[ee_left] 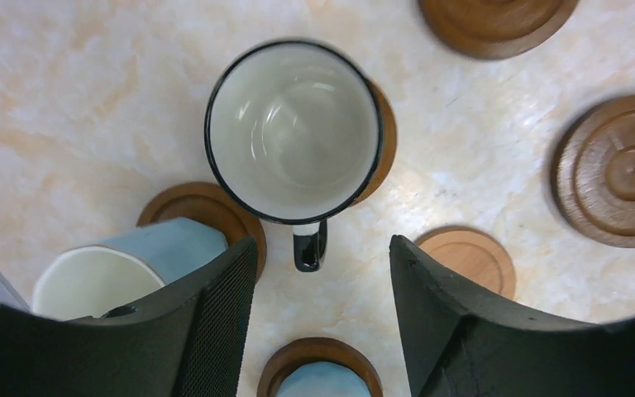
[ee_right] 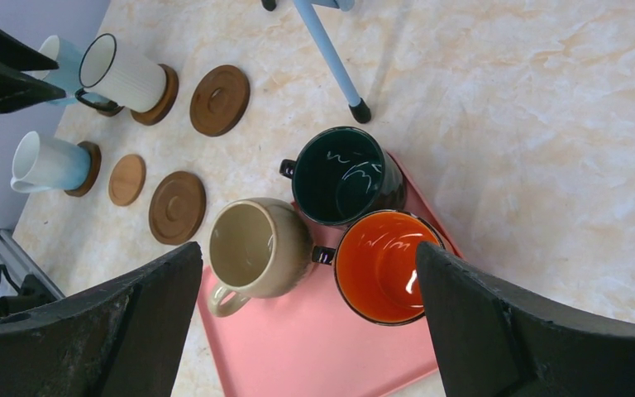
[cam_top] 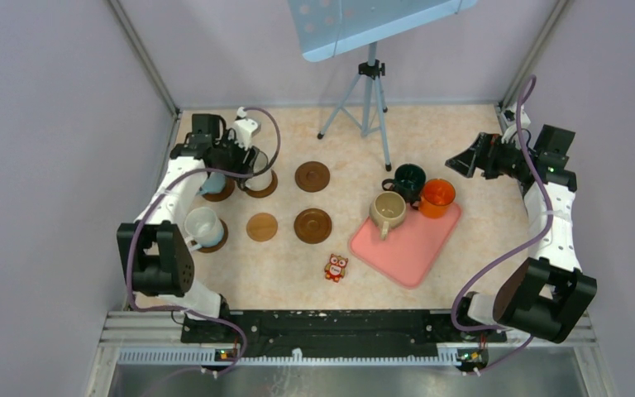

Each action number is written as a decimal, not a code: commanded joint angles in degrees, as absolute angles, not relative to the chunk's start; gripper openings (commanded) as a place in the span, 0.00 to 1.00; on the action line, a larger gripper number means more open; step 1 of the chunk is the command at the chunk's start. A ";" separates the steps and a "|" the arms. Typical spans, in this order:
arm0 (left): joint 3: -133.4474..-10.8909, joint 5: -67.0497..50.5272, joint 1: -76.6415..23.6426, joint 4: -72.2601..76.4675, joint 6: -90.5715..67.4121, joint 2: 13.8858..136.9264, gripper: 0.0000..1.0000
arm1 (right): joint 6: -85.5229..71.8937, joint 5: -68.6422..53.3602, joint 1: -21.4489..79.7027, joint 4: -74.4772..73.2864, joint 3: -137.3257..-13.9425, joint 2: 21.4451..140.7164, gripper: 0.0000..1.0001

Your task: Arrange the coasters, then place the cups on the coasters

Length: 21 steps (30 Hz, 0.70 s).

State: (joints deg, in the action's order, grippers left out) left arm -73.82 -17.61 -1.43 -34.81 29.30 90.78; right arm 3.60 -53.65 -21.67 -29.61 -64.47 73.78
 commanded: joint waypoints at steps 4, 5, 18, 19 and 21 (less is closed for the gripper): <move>-77.60 -22.33 -12.02 -34.81 25.08 82.80 0.70 | 3.49 -54.58 -22.26 -28.00 -64.25 73.58 0.99; -77.80 -21.00 -15.16 -34.68 24.26 82.64 0.71 | 3.31 -54.35 -22.22 -27.94 -64.30 73.45 0.99; -84.53 -15.69 -41.72 -32.67 11.39 93.67 0.71 | 2.89 -52.09 -22.32 -28.07 -64.69 73.80 0.99; -84.90 -15.65 -43.26 -32.81 11.06 94.52 0.72 | 2.92 -51.96 -22.31 -28.04 -64.67 73.77 0.99; -85.17 -15.16 -46.48 -32.58 8.75 95.97 0.74 | 2.82 -51.86 -22.30 -28.07 -64.60 74.08 0.99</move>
State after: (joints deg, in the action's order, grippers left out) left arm -82.61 -16.34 -41.23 -33.50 14.33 93.91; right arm 2.81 -52.07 -21.67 -29.58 -64.47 73.78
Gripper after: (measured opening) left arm 0.728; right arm 0.985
